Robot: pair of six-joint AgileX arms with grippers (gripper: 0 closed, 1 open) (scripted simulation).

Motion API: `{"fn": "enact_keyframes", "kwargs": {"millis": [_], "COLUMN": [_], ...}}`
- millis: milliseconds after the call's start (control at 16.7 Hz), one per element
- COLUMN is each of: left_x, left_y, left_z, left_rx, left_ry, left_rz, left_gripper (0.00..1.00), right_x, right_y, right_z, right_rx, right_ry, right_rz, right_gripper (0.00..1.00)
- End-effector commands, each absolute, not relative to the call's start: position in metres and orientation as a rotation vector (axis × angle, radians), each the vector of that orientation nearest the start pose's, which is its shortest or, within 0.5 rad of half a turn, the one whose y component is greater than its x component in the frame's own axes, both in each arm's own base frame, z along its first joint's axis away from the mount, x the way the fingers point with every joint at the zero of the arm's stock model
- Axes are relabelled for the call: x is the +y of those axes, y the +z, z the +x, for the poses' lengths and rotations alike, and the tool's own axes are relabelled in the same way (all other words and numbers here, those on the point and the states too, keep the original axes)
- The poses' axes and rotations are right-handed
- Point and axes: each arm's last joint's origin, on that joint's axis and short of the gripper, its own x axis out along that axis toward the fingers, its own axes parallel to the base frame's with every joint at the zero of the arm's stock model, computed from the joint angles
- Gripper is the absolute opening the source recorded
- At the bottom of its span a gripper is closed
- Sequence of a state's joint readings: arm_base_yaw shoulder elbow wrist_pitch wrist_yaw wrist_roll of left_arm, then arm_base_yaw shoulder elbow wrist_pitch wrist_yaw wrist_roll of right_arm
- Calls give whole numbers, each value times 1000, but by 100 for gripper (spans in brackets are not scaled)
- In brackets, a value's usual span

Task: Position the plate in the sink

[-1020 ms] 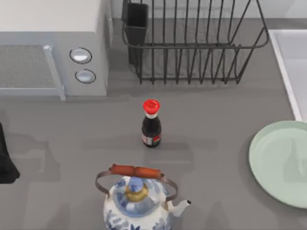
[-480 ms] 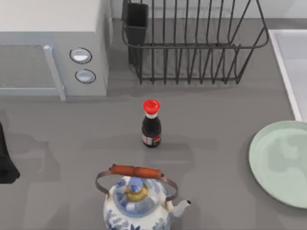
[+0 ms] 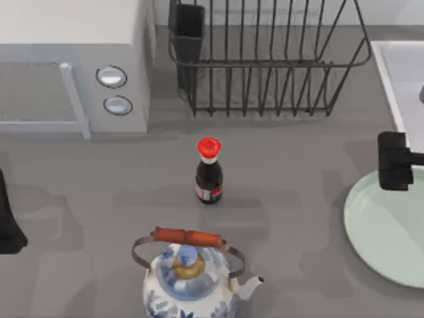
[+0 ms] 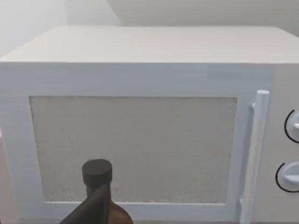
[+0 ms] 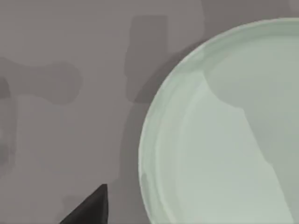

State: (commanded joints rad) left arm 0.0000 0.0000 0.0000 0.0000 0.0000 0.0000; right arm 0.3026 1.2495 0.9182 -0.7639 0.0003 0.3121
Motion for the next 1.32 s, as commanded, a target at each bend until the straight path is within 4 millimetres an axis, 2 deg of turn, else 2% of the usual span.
{"fn": "enact_keyframes", "kwargs": {"millis": [240,420,600,960,1080,1320], "left_x": [-1,-1,-1,-1,-1,-1], "left_y": [160,160,160,160,160,160], "left_z": [106,106,106,106,106,106], "left_rx": [0,0,0,0,0,0], "left_ry": [0,0,0,0,0,0], "left_rz": [0,0,0,0,0,0], "left_gripper": [100,100,100,100,100,100], "right_x": [110,130,138,136,137,139], "right_y": [218,202,195,190,174,126], "right_z": [272,290,297,297,299,301], "right_rx": [1398,1525,1571,1572,1574,1558], "right_ry": [46,8,-8,-11,-11,-4], "right_rz": [60,23,8,11,9,14], "right_gripper": [100,100,100,100,100,100]}}
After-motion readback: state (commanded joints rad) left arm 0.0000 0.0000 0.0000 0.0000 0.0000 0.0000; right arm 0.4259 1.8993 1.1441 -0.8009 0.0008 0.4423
